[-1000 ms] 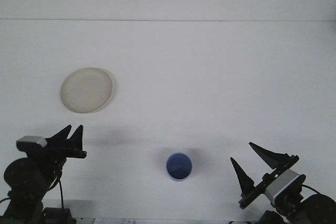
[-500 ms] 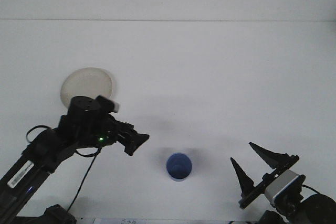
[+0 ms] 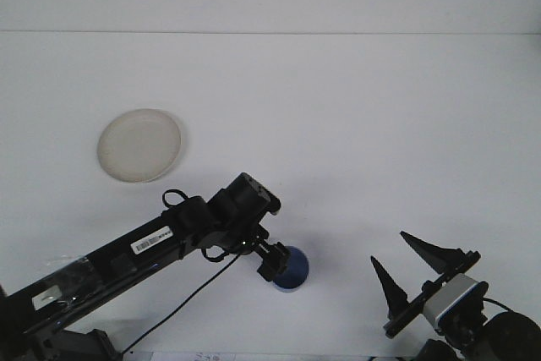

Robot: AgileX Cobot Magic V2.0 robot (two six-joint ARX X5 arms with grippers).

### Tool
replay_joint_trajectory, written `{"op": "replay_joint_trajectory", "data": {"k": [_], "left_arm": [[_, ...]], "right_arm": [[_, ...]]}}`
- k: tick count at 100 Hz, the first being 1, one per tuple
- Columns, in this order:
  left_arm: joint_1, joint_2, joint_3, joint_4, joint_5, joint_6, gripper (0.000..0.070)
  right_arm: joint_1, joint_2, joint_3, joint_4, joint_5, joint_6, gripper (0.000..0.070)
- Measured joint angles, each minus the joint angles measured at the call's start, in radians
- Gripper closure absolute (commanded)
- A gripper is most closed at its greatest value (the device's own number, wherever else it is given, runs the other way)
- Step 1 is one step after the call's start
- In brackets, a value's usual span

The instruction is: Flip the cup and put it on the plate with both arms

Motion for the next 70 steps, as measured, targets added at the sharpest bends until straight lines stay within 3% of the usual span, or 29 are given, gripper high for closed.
{"op": "replay_joint_trajectory", "data": {"k": [37, 55, 67, 70], "left_arm": [[-0.052, 0.111, 0.0, 0.049, -0.034, 0.0, 0.0222], [-0.055, 0.131, 0.0, 0.047, -0.058, 0.002, 0.0573], [-0.057, 0.131, 0.0, 0.047, -0.058, 0.004, 0.0697], [-0.057, 0.131, 0.0, 0.047, -0.058, 0.004, 0.0694]], "right_arm": [[0.0, 0.0, 0.0, -0.002, 0.0, 0.0, 0.0257], [0.001, 0.0, 0.0, -0.002, 0.0, 0.0, 0.0258], [0.001, 0.0, 0.0, -0.002, 0.0, 0.0, 0.0258], [0.001, 0.0, 0.0, -0.002, 0.0, 0.0, 0.0258]]}}
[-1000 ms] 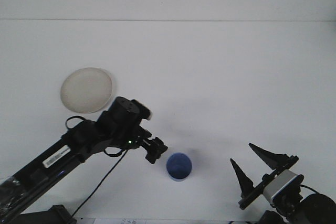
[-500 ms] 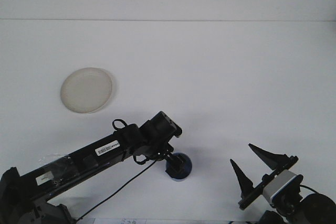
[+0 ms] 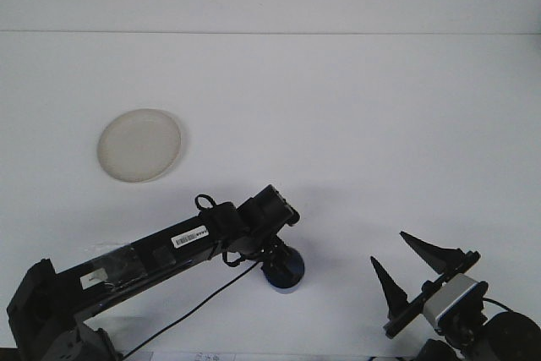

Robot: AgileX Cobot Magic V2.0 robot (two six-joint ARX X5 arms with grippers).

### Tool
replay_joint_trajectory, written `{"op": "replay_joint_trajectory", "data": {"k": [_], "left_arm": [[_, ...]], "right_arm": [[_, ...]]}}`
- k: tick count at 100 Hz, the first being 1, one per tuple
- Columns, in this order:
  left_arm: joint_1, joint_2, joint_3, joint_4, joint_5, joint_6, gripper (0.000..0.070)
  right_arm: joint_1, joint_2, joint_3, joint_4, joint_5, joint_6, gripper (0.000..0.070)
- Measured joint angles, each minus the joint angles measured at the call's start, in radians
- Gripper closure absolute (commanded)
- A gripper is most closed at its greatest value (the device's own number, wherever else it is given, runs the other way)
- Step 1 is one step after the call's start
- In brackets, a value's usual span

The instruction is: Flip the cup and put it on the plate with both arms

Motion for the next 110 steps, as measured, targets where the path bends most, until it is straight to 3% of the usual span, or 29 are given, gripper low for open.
{"op": "replay_joint_trajectory", "data": {"k": [34, 55, 77, 110], "left_arm": [[0.004, -0.001, 0.048, -0.083, -0.005, 0.031, 0.0694], [0.095, -0.114, 0.147, -0.207, -0.109, 0.087, 0.0695], [0.353, -0.266, 0.274, -0.349, -0.254, 0.171, 0.0695], [0.856, -0.169, 0.31, -0.282, -0.263, 0.21, 0.0695]], "right_arm": [[0.001, 0.0, 0.0, 0.0, 0.0, 0.0, 0.0258], [0.001, 0.0, 0.0, 0.0, 0.0, 0.0, 0.0258], [0.001, 0.0, 0.0, 0.0, 0.0, 0.001, 0.0258], [0.001, 0.0, 0.0, 0.0, 0.0, 0.017, 0.0258]]}}
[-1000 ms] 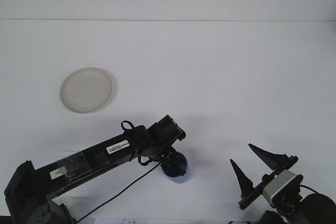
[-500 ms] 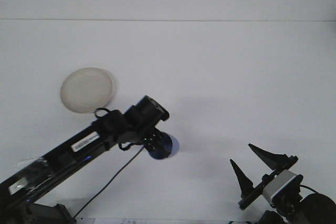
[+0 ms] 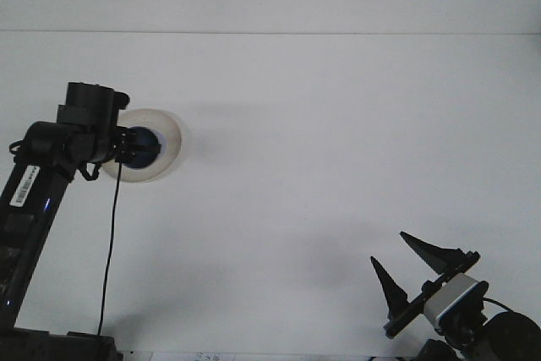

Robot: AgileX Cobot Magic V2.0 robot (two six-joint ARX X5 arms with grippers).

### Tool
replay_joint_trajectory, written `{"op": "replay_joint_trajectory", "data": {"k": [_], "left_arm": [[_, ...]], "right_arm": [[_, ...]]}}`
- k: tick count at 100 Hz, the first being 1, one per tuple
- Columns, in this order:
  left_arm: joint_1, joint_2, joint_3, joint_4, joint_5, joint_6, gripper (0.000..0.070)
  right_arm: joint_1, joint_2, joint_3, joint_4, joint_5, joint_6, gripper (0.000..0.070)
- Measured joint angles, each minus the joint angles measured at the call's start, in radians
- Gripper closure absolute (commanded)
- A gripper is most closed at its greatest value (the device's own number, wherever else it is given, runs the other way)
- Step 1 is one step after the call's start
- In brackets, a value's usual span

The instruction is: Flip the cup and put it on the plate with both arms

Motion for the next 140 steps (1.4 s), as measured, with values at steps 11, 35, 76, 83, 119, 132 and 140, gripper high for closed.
{"op": "replay_joint_trajectory", "data": {"k": [11, 35, 76, 83, 119, 132, 140], "left_arm": [[0.094, 0.089, 0.011, 0.03, 0.005, 0.003, 0.0695], [0.158, 0.266, 0.017, 0.078, 0.022, 0.003, 0.0695], [0.156, 0.357, 0.027, 0.121, 0.027, 0.005, 0.0598], [0.156, 0.357, 0.027, 0.13, 0.027, 0.002, 0.0413], [0.156, 0.361, 0.218, 0.061, 0.124, -0.03, 0.0158], [0.153, 0.346, 0.309, 0.023, 0.158, -0.044, 0.0159], [0.153, 0.291, 0.323, 0.021, 0.159, -0.05, 0.0159]], "right_arm": [[0.0, 0.0, 0.0, 0.0, -0.002, 0.012, 0.0258], [0.0, 0.0, 0.0, 0.0, -0.002, 0.045, 0.0258], [0.0, 0.0, 0.0, 0.0, -0.002, 0.063, 0.0258], [0.0, 0.0, 0.0, 0.0, -0.002, 0.063, 0.0258], [0.0, 0.0, 0.0, 0.0, -0.002, 0.063, 0.0258], [0.0, 0.0, 0.0, 0.0, -0.002, 0.063, 0.0258], [0.0, 0.0, 0.0, 0.0, 0.001, 0.063, 0.0257]]}}
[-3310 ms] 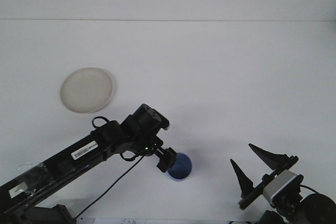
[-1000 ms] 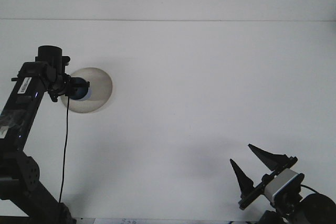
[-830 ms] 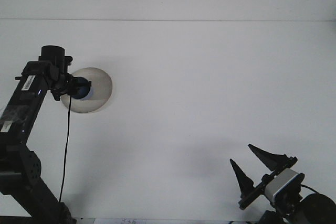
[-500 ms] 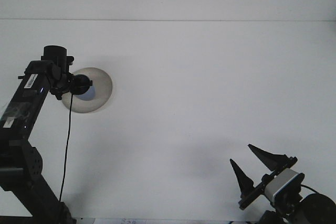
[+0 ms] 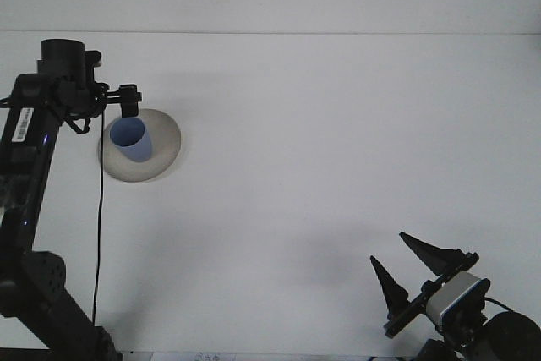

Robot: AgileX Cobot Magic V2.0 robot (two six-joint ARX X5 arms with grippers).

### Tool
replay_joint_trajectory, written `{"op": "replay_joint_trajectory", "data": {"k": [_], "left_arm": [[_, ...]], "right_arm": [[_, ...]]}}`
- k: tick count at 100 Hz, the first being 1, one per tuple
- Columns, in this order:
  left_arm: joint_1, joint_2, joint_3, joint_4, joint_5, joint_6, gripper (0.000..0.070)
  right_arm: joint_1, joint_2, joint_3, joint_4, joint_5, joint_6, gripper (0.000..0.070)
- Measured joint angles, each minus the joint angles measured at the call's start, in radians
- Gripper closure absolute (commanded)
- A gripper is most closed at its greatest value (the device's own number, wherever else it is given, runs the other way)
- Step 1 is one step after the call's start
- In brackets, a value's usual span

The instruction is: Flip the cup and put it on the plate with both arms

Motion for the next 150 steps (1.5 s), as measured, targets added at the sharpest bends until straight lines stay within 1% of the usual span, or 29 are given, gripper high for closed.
{"op": "replay_joint_trajectory", "data": {"k": [11, 26, 36, 44, 51, 55, 62, 66, 79, 89, 93, 95, 97, 100, 106, 107, 110, 113, 150], "left_arm": [[0.0, -0.154, 0.0, 0.013, 0.0, -0.007, 0.0159], [-0.019, -0.412, -0.001, 0.056, 0.008, -0.013, 0.016], [-0.054, -0.589, -0.073, 0.112, 0.025, -0.022, 0.0159], [-0.099, -0.738, -0.207, 0.146, 0.029, -0.027, 0.0159], [-0.132, -0.845, -0.341, 0.189, 0.035, -0.032, 0.0159], [-0.158, -0.915, -0.443, 0.214, 0.058, -0.039, 0.0159], [-0.202, -1.027, -0.612, 0.245, 0.109, -0.065, 0.0159], [-0.224, -1.089, -0.705, 0.256, 0.124, -0.086, 0.0159], [-0.262, -1.281, -0.974, 0.283, 0.135, -0.149, 0.0159], [-0.264, -1.399, -1.107, 0.282, 0.135, -0.17, 0.0165], [-0.264, -1.421, -1.137, 0.283, 0.135, -0.175, 0.0198], [-0.264, -1.429, -1.151, 0.283, 0.135, -0.177, 0.0236], [-0.264, -1.436, -1.165, 0.282, 0.135, -0.178, 0.0289], [-0.264, -1.442, -1.178, 0.282, 0.135, -0.179, 0.0401], [-0.264, -1.445, -1.186, 0.278, 0.135, -0.18, 0.069], [-0.264, -1.445, -1.186, 0.278, 0.135, -0.18, 0.07], [-0.264, -1.445, -1.186, 0.28, 0.135, -0.181, 0.0681], [-0.264, -1.447, -1.186, 0.282, 0.135, -0.184, 0.0689], [-0.264, -1.46, -1.185, 0.29, 0.135, -0.196, 0.0685]], "right_arm": [[0.0, 0.0, 0.0, 0.0, 0.031, 0.0, 0.0256], [0.001, 0.0, 0.0, 0.0, 0.109, -0.001, 0.0255], [0.001, 0.0, 0.0, 0.0, 0.155, -0.004, 0.0255], [0.001, 0.0, 0.0, 0.0, 0.18, -0.005, 0.0255], [0.001, 0.0, 0.0, -0.001, 0.183, -0.005, 0.0255], [0.001, 0.0, 0.0, -0.003, 0.183, -0.005, 0.0255], [0.001, 0.0, 0.0, -0.014, 0.182, -0.005, 0.0255], [0.001, 0.0, 0.0, -0.02, 0.179, -0.005, 0.0256], [0.001, 0.0, 0.0, -0.052, 0.179, -0.003, 0.0256], [0.001, 0.0, 0.0, -0.069, 0.179, -0.001, 0.0257], [0.001, 0.0, 0.0, -0.071, 0.179, 0.0, 0.0265], [0.001, 0.0, 0.0, -0.072, 0.179, 0.0, 0.0285], [0.001, 0.0, 0.0, -0.074, 0.179, 0.0, 0.0326], [0.001, 0.0, 0.0, -0.076, 0.179, 0.0, 0.042], [0.001, 0.0, 0.0, -0.077, 0.179, 0.003, 0.0681], [0.001, 0.0, 0.0, -0.078, 0.179, 0.003, 0.07], [0.001, 0.0, 0.0, -0.081, 0.179, 0.003, 0.0696], [0.001, 0.0, 0.0, -0.085, 0.179, 0.003, 0.0696], [0.001, 0.0, 0.0, -0.089, 0.179, 0.003, 0.0696]]}}
